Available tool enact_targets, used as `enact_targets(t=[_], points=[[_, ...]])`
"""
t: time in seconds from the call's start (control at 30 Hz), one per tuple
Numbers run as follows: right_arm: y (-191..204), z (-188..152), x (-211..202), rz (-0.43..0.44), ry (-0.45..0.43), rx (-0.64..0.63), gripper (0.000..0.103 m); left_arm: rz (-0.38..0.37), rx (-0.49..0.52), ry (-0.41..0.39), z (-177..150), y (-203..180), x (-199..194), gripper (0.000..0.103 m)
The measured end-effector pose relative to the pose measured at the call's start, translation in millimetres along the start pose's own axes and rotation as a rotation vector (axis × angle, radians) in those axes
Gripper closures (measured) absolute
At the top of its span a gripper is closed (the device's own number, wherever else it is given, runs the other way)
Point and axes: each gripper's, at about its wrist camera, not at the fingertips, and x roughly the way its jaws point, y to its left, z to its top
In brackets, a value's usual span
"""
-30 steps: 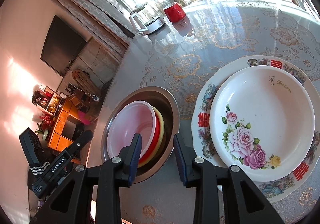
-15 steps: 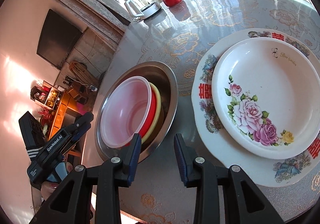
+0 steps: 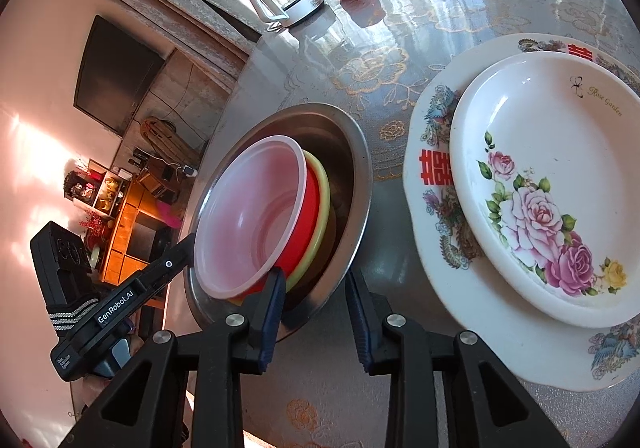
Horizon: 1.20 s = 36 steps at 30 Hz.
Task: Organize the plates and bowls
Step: 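Close both grippers on the steel bowl rim, then lift the steel bowl with nested bowls and carry it over the plate stack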
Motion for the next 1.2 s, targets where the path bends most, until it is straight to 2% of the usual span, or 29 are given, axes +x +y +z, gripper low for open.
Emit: enact_targets(t=[0.13,0.37,0.53,0.67,0.97,1.2], points=[[3,2,2,0.0,-0.01,-0.008,0.074,0.008,0.034,0.003,-1,-3,1,0.086],[1,4,1,-0.014,0.006,0.008,0.074,-0.064,-0.007,0.058,2,10,0,0.085],[5,5,6,-0.028,0.02,-0.011,0.075,-0.027,0.049,0.063,2,0,1,0.084],[9,6,13,-0.043,0.022,-0.006,0.078,-0.039,0.062,0.058,-1,3,0,0.083],[1,2,12,-0.002,-0.009,0.021,0.08,-0.02,0.105,-0.019,-14,0,-8,0.082],[3,-4,9,-0.024,-0.026,0.0,0.083,0.008,0.169,-0.074,-22,-10,-15,0.082]])
